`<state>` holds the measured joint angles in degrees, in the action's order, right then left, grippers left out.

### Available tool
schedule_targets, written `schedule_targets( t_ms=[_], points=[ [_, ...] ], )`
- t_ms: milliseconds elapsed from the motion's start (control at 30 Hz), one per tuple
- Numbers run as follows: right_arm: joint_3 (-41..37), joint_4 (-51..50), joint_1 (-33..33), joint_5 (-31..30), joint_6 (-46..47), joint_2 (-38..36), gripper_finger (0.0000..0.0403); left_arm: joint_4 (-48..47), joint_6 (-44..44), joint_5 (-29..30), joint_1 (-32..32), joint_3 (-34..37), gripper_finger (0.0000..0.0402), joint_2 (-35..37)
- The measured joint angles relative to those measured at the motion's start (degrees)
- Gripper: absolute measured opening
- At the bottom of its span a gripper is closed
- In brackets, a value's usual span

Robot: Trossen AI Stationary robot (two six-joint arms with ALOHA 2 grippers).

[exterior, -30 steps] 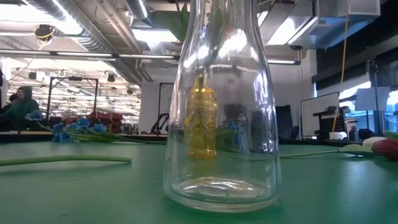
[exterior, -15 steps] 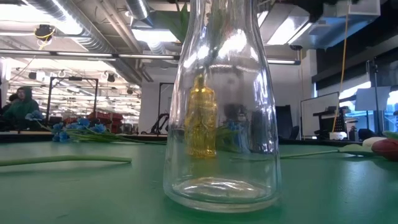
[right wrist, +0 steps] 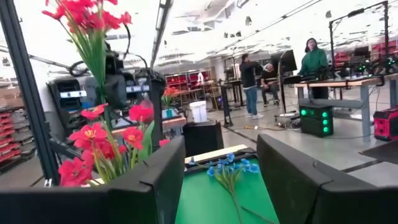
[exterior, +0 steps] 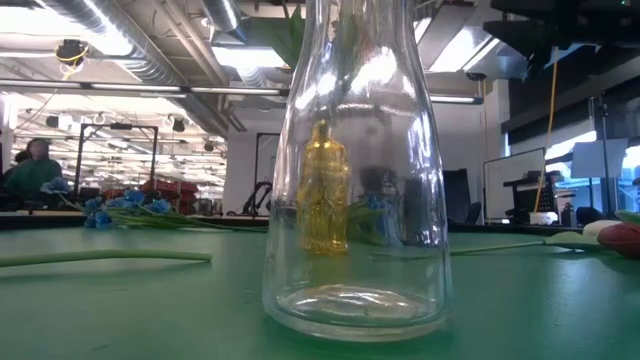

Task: Sort flowers into vase by color
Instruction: Put the red flowers into the yellow vase

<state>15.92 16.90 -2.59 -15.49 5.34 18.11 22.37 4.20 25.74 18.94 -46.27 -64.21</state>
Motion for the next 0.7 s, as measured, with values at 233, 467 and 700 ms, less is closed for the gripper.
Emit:
schedule_targets(
  t_ms=[233,467,700],
  points=[
    [0.0,-0.7,0.0,0.0,0.3,0.2,0.0198,25.7,-5.1,-1.1,0.0,12.1,0.0008,-2.4],
    [0.0,-1.5,0.0,0.0,0.3,0.2,0.0198,33.1,-6.0,-3.7,-1.4,14.2,0.0008,-8.8],
    [0.0,-2.2,0.0,-2.0,0.3,0.2,0.0198,39.5,-5.9,-4.5,-2.6,14.2,0.0008,-15.6]
  ],
)
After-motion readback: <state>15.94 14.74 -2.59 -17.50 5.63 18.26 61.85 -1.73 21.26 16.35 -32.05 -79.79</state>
